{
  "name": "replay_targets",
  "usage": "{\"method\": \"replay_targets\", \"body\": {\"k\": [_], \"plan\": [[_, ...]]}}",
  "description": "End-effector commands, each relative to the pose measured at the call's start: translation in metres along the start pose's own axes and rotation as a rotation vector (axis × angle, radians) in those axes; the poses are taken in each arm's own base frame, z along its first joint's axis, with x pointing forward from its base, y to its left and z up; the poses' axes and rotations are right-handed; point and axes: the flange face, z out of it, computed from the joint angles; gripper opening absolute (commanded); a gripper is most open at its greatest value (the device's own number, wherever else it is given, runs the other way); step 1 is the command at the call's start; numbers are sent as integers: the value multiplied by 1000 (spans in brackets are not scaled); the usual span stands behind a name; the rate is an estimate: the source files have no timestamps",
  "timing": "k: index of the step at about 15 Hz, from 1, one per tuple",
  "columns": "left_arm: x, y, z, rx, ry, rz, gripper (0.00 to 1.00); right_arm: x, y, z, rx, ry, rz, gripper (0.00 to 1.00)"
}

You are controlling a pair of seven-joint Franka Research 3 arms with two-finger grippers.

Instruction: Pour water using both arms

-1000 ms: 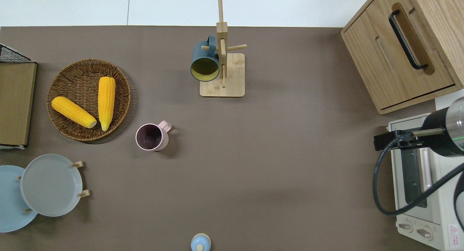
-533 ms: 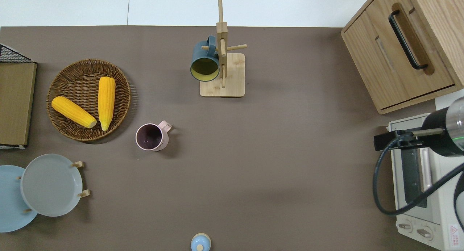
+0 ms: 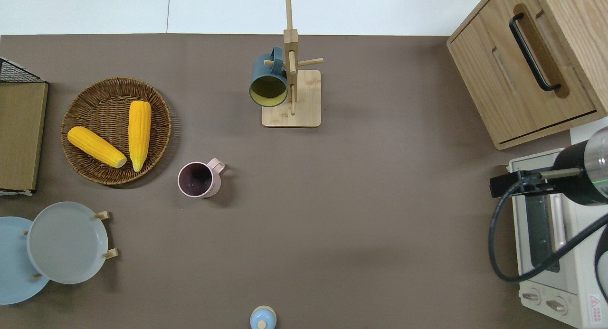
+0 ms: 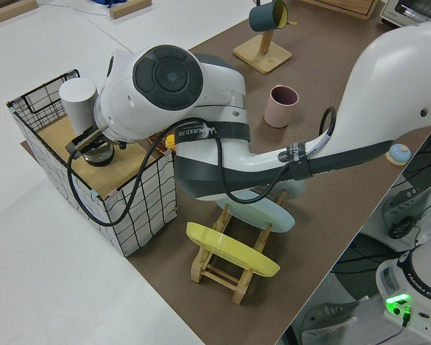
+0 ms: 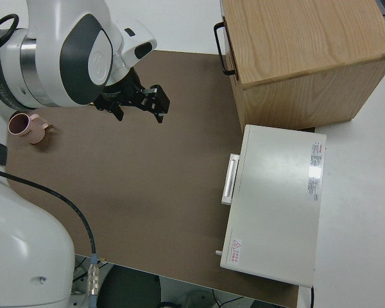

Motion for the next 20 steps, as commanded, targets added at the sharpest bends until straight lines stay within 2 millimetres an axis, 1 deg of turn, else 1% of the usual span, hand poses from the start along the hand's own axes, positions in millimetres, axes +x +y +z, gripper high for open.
{"method": "replay_targets", "body": {"k": [1, 4, 6, 7, 9, 10, 12, 13, 14, 18, 20], "plan": [[-1, -4, -34, 3, -136, 0, 998, 4, 0, -3, 11, 9, -19, 990], [3, -2, -62, -12, -225, 25, 998, 4, 0, -3, 11, 9, -19, 992], [2, 8, -87, 12, -329, 7, 1000, 4, 0, -3, 11, 9, -19, 992], [8, 24, -104, 42, -368, 12, 998, 4, 0, -3, 11, 9, -19, 992], [16, 47, -128, 54, -377, -20, 1000, 4, 0, -3, 11, 9, -19, 992], [21, 64, -132, 40, -393, -32, 1000, 4, 0, -3, 11, 9, -19, 992], [26, 89, -139, 29, -431, -65, 998, 4, 0, -3, 11, 9, -19, 992], [32, 108, -140, 27, -442, -57, 1000, 4, 0, -3, 11, 9, -19, 992], [36, 121, -141, 32, -451, -54, 1000, 4, 0, -3, 11, 9, -19, 992], [49, 184, -130, 49, -542, -29, 1000, 4, 0, -3, 11, 9, -19, 992], [57, 214, -129, 42, -545, -14, 1000, 4, 0, -3, 11, 9, -19, 992]]}}
